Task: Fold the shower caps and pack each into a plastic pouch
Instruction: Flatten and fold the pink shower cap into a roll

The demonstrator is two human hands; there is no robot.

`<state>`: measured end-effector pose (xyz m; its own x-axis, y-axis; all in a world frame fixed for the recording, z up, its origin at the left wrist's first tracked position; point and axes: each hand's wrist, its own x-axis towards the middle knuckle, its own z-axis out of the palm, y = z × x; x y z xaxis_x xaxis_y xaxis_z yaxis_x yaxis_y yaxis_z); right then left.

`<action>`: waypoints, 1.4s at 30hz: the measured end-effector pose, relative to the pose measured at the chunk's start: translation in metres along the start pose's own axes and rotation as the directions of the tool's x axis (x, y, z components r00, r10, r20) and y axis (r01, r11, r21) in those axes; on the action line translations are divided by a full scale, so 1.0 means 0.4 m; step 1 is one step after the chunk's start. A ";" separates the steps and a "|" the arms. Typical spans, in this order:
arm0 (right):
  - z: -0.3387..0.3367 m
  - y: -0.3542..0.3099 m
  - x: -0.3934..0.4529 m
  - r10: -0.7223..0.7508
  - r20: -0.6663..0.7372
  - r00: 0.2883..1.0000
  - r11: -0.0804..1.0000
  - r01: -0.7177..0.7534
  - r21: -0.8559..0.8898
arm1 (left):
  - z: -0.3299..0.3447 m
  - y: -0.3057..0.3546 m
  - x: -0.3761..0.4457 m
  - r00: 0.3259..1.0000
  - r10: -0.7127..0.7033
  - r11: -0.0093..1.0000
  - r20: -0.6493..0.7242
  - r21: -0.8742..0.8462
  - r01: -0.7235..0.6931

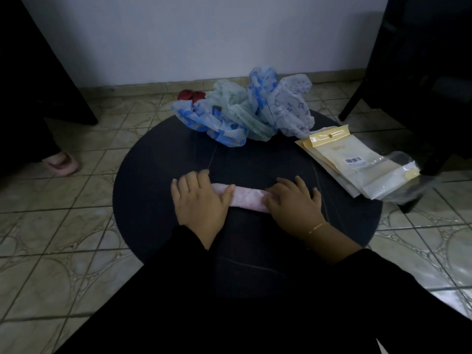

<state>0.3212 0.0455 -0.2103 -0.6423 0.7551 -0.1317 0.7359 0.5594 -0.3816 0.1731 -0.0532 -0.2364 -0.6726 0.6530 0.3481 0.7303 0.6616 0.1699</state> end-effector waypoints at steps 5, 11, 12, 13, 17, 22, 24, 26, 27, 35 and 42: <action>0.014 0.023 -0.043 0.096 -0.104 0.990 0.987 -0.082 0.136 | -0.026 0.052 -0.042 0.991 -0.070 0.998 0.113 0.013 0.069; 0.012 0.052 -0.040 0.128 -0.119 0.985 0.976 -0.104 0.191 | -0.050 0.142 -0.059 0.959 -0.069 0.957 0.275 -0.253 0.142; 0.009 0.054 -0.042 0.130 -0.113 0.985 0.975 -0.106 0.194 | -0.053 0.154 -0.061 0.949 -0.056 0.933 0.312 -0.321 0.161; 0.004 0.055 -0.042 0.130 -0.101 0.986 0.975 -0.109 0.195 | -0.058 0.167 -0.061 0.936 -0.041 0.900 0.350 -0.394 0.187; -0.012 0.064 -0.043 0.126 -0.036 0.991 0.959 -0.112 0.261 | -0.084 0.215 -0.052 0.878 0.011 0.546 0.479 -0.738 0.396; -0.046 0.089 -0.066 0.236 -0.053 0.970 0.824 -0.171 0.540 | -0.053 0.260 -0.029 0.835 0.063 0.186 0.547 -0.828 0.529; -0.059 0.110 -0.070 0.234 -0.061 0.970 0.786 -0.152 0.599 | -0.043 0.289 -0.023 0.838 0.115 0.141 0.534 -0.843 0.518; -0.076 0.131 -0.079 0.221 -0.084 0.972 0.772 -0.122 0.624 | -0.041 0.325 -0.019 0.846 0.179 0.133 0.503 -0.864 0.485; -0.085 0.142 -0.083 0.231 -0.104 0.967 0.762 -0.113 0.637 | -0.040 0.344 -0.017 0.847 0.208 0.135 0.490 -0.872 0.471; -0.132 0.229 -0.090 0.425 -0.395 0.814 0.789 -0.120 0.603 | -0.004 0.454 0.035 0.848 0.512 0.751 0.138 -0.550 -0.364; -0.115 0.249 -0.086 0.466 -0.387 0.796 0.777 -0.158 0.609 | 0.033 0.487 0.106 0.529 0.835 0.535 0.150 -0.003 -0.845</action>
<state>0.4267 0.0911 -0.2015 -0.0850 0.9938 0.0718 0.5427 0.1066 -0.8331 0.2850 0.1082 -0.2008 0.2365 0.9533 0.1881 0.9594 -0.1985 -0.2002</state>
